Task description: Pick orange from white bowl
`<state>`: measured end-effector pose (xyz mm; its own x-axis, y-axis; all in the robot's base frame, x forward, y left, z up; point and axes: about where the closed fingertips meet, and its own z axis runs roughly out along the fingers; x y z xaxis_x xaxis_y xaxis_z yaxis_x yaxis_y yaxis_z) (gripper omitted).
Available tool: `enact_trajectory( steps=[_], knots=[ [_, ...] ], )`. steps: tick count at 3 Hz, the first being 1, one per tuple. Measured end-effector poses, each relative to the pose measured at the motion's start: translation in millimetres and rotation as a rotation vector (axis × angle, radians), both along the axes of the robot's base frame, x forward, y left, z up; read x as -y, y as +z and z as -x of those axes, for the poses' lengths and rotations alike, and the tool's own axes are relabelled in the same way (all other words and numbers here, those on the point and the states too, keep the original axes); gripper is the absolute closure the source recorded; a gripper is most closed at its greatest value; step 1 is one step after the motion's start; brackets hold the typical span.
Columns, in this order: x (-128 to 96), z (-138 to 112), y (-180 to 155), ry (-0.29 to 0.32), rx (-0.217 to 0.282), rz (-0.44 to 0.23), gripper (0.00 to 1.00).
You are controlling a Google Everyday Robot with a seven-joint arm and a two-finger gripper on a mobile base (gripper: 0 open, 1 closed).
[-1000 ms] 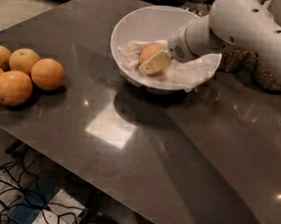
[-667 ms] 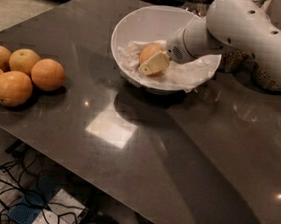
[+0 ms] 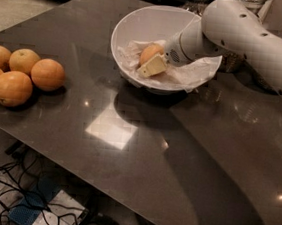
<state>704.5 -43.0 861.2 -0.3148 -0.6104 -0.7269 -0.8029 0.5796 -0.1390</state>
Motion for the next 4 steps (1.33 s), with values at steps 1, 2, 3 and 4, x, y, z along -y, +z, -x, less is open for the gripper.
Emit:
enact_trajectory(
  steps=[1,2,3,4],
  knots=[
    [-2,-3,-8,0.001,-0.019,-0.001,0.36],
    [-2,-3,-8,0.001,-0.019,-0.001,0.55],
    [-3,-1,-7,0.010,-0.022,-0.016,0.78],
    [3,3,8,0.044,0.005,-0.092,0.99]
  ],
)
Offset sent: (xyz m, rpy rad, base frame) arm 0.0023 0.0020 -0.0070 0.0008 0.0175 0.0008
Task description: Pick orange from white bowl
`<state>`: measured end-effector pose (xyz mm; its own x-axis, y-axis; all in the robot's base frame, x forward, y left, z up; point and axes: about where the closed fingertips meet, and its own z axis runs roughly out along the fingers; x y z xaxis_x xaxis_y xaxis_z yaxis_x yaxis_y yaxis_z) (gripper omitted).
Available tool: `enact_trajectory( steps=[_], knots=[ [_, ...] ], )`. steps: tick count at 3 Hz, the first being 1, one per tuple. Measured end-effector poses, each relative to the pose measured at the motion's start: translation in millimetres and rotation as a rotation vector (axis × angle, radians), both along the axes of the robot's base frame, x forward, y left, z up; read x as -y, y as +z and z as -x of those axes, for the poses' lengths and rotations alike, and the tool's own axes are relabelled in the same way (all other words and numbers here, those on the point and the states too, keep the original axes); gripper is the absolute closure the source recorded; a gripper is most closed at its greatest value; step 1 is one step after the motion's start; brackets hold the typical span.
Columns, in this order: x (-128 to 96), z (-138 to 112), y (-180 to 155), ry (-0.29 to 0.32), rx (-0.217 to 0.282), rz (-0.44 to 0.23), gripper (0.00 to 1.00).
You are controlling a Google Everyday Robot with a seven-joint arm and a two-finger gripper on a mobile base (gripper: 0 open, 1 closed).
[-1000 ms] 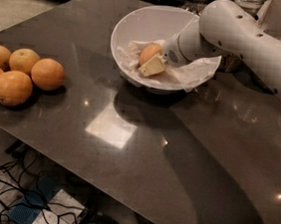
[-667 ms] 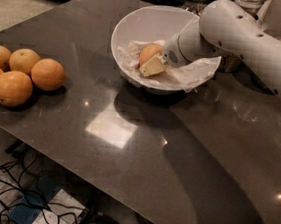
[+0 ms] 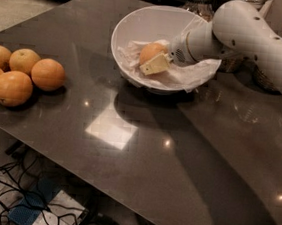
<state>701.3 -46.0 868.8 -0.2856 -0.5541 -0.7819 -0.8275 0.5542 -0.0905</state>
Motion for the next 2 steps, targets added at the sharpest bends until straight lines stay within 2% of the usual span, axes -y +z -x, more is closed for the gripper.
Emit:
enact_trajectory(
  steps=[1,2],
  knots=[
    [16,10,29,0.034,0.075,-0.054,1.00],
    [32,20,57,0.061,0.141,-0.064,1.00]
  ],
)
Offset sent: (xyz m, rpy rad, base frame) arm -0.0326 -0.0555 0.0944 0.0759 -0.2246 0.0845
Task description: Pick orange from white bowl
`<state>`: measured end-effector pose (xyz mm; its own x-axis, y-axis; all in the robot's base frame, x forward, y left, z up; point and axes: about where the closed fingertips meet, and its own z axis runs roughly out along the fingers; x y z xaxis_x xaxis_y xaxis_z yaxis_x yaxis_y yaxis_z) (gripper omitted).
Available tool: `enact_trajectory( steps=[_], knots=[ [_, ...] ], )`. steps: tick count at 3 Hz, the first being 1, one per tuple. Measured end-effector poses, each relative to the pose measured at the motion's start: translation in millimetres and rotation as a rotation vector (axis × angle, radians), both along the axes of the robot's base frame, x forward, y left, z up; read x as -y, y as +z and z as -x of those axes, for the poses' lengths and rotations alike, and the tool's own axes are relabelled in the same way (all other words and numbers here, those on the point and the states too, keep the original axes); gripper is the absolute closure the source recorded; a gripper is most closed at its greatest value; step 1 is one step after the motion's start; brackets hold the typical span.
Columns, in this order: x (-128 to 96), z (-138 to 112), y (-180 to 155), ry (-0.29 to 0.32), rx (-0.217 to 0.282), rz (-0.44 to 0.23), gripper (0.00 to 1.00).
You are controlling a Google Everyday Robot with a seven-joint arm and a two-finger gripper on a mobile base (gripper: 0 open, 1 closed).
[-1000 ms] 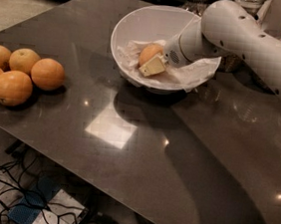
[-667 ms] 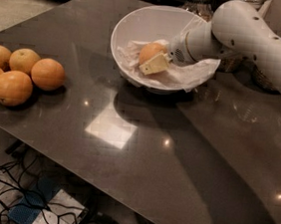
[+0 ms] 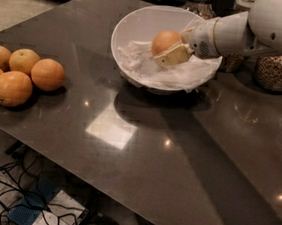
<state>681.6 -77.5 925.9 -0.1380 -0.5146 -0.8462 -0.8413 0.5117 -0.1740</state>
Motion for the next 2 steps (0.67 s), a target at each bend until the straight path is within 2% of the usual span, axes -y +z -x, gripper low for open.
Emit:
enact_trajectory(
  steps=[2],
  knots=[
    [19,23,44,0.038,0.100,0.040,1.00]
  ],
)
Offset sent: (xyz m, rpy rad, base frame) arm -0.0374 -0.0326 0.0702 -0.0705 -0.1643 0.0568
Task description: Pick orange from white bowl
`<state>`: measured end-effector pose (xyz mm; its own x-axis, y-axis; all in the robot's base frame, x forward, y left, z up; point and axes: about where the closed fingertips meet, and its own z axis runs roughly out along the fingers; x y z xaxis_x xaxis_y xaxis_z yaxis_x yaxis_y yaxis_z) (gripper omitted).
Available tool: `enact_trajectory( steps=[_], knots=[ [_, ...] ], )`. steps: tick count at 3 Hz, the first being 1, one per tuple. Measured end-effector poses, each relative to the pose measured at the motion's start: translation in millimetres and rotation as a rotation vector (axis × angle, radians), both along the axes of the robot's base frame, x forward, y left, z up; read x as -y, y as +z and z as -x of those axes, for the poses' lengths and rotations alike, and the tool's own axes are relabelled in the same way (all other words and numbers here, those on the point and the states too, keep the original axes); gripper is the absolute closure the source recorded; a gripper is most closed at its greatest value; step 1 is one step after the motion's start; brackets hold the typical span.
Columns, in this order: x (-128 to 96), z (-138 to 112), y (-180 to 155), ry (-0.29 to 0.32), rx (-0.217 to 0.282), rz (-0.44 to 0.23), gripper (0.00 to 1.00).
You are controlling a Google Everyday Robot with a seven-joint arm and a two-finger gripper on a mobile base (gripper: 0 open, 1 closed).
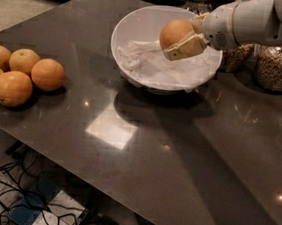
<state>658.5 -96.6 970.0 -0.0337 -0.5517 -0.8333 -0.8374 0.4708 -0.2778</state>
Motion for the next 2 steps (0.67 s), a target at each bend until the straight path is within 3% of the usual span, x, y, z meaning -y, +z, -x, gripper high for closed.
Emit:
enact_trajectory(
  steps=[1,2],
  knots=[
    [9.3,15.0,17.1,0.023,0.046,0.038,1.00],
    [9.3,15.1,17.1,0.023,0.046,0.039,1.00]
  ],
)
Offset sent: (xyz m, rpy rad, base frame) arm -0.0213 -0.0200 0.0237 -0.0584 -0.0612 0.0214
